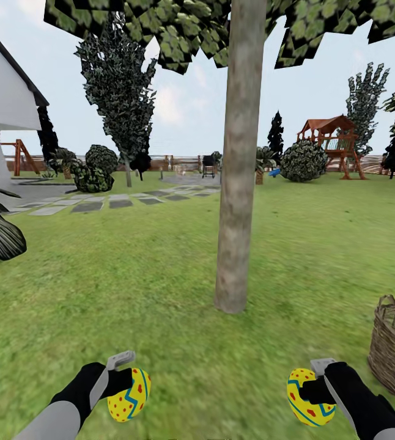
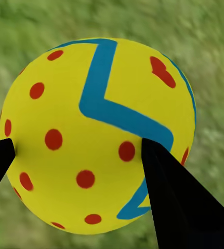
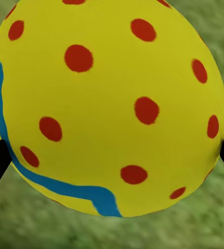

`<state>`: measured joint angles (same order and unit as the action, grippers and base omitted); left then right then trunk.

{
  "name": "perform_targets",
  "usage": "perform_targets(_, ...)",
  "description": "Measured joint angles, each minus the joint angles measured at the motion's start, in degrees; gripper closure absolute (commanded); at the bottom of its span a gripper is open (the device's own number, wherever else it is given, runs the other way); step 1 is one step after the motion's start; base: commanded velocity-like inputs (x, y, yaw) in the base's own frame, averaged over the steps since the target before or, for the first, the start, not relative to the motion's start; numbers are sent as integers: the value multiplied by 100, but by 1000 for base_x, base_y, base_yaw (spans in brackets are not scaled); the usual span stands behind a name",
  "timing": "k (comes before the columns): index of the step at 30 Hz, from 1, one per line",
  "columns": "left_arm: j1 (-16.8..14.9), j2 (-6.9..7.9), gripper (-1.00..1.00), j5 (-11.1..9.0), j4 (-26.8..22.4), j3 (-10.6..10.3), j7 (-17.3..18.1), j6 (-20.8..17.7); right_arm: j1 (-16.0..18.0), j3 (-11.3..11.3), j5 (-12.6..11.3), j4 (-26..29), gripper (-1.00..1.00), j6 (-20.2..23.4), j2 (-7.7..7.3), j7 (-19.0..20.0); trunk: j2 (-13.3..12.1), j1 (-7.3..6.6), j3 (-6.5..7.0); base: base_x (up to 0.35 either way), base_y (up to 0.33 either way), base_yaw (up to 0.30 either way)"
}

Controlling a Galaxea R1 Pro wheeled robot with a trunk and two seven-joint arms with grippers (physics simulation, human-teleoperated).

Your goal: Take the three Easter eggs out of the wicker basket on the lawn in the garden, then place them on the lawn next to a single tree (choose any tree) so that all three eggs are next to the same tree and none are left in the basket.

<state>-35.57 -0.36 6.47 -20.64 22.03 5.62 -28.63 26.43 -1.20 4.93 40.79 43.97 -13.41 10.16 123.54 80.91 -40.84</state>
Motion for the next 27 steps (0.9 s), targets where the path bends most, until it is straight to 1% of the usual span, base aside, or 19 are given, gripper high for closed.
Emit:
perform_targets(4, -1, -25, 100, 2, 3, -6, 4, 3, 0, 0, 2, 0, 100, 0, 0, 0, 160, 88, -72, 0, 0, 0)
perform_targets(27, 0, -62, 100, 10, 4, -2, 4, 3, 0, 7, 8, -1, 100, -8, 0, -1, 1083, 593, -485, 0, 0, 0)
